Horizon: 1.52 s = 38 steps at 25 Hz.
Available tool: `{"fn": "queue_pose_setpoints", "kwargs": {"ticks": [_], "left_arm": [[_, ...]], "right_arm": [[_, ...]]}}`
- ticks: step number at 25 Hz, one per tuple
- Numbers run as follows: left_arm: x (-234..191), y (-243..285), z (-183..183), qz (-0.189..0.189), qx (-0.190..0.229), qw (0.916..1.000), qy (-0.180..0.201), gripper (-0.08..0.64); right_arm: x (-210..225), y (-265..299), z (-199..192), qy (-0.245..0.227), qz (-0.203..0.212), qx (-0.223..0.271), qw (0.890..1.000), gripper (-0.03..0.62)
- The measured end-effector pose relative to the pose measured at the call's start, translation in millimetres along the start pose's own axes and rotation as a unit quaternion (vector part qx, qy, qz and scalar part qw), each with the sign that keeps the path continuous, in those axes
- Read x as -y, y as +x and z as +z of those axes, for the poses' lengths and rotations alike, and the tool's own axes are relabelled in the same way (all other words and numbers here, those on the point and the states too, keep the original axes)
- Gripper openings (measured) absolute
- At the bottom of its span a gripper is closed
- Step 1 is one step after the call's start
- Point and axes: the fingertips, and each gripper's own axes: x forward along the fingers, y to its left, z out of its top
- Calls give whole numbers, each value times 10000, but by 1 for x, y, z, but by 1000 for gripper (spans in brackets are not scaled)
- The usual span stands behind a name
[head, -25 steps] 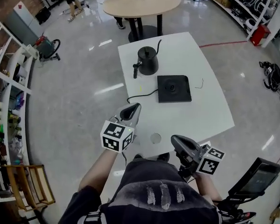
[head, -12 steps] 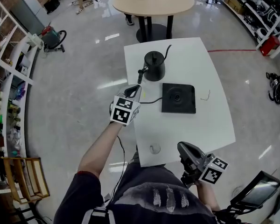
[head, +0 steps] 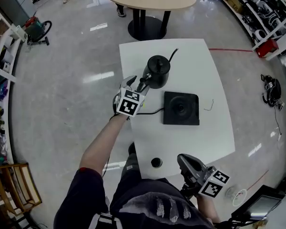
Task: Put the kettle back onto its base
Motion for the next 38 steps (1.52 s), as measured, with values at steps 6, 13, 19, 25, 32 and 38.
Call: {"fn": "queue_pose_setpoints", "kwargs": {"ticks": [6, 13, 19, 25, 32, 38], "left_arm": [[-8, 22, -3, -81, -110, 9998, 143, 227], [5, 34, 1, -364, -118, 9990, 233, 77], [9, 35, 0, -475, -71, 9988, 104, 69], [3, 27, 4, -410, 121, 9990, -132, 66], [-7, 10, 19, -365, 351, 9987, 66, 66], [-3, -6, 16, -462, 263, 9985, -94, 66]], "right_arm": [[2, 13, 5, 94, -190, -52, 9998, -2], [6, 12, 11, 179, -235, 27, 9996, -2], [14, 2, 6, 264, -321, 84, 9991, -2], [16, -1, 9, 214, -339, 71, 9992, -2], [15, 5, 10, 157, -295, 100, 9994, -2], [11, 3, 4, 264, -288, 0, 9992, -2]]}}
